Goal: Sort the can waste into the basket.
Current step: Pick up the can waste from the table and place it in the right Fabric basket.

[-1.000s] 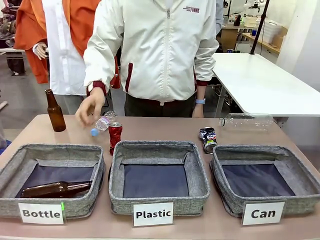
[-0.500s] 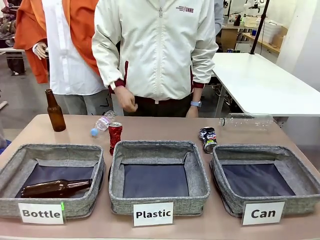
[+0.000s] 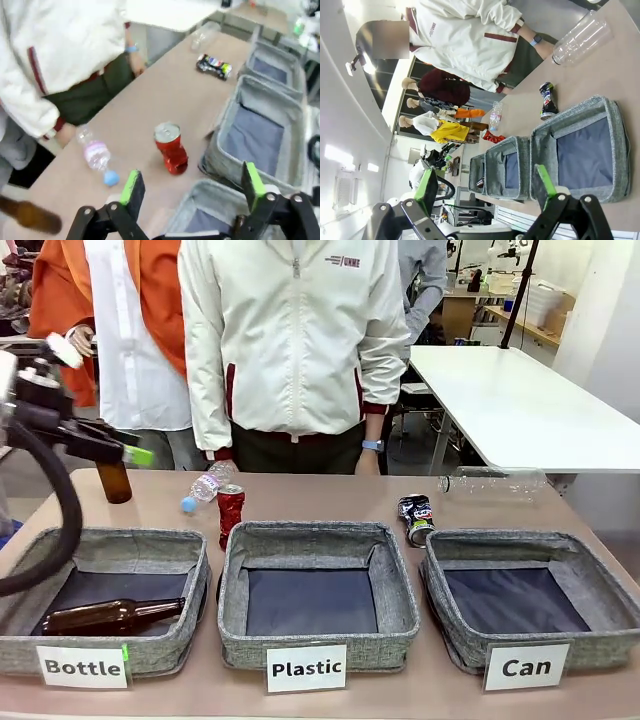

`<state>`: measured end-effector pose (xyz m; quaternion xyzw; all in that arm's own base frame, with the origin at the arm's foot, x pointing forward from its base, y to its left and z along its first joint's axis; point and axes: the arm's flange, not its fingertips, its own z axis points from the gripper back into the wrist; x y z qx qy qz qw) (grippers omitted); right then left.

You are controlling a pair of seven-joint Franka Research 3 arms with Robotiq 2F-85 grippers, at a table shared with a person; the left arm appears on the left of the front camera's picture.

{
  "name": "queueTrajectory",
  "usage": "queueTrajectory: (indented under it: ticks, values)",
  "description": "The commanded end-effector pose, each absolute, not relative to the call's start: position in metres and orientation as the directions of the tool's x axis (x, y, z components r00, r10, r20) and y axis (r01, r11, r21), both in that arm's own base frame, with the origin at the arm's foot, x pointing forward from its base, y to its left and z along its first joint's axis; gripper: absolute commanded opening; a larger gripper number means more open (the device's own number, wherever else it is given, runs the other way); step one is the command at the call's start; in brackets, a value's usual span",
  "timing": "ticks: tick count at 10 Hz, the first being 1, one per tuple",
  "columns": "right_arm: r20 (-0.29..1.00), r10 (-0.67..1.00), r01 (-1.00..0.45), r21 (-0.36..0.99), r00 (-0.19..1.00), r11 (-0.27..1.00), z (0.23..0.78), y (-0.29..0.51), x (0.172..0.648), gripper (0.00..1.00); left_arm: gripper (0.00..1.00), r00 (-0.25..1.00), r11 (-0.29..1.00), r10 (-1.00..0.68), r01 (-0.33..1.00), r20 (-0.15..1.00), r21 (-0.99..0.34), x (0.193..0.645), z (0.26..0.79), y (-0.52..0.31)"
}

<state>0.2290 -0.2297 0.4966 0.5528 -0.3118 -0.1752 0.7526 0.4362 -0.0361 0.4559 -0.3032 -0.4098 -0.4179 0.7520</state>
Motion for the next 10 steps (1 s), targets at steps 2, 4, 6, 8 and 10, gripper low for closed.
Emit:
queueTrajectory:
  ticks: [2,4,6,8,10]
  values:
    - [0.299,-0.612,-0.116,0.940,0.732,0.322,0.497,-0.231,0.231,1.00,1.00,0.104,0.158,-0.579,0.987,0.809,-0.013,0.454,0.415,-0.063]
    - [0.299,-0.612,-0.116,0.940,0.732,0.322,0.497,-0.231,0.231,1.00,1.00,0.194,0.257,-0.532,0.964,0.824,-0.060,0.444,0.421,-0.071]
    - [0.299,-0.612,-0.116,0.940,0.732,0.322,0.497,-0.231,0.231,1.00,1.00,0.194,0.257,-0.532,0.964,0.824,-0.060,0.444,0.421,-0.071]
    - [0.299,-0.612,-0.116,0.940,0.732,0.322,0.497,-0.231,0.231,1.00,1.00,0.194,0.257,-0.532,0.964,0.824,-0.060,0.444,0.421,-0.071]
    - [0.299,-0.612,-0.116,0.940,0.732,0.322,0.497,-0.231,0.231,1.00,1.00,0.133,0.259,-0.531,0.966,0.837,0.011,0.468,0.417,-0.072]
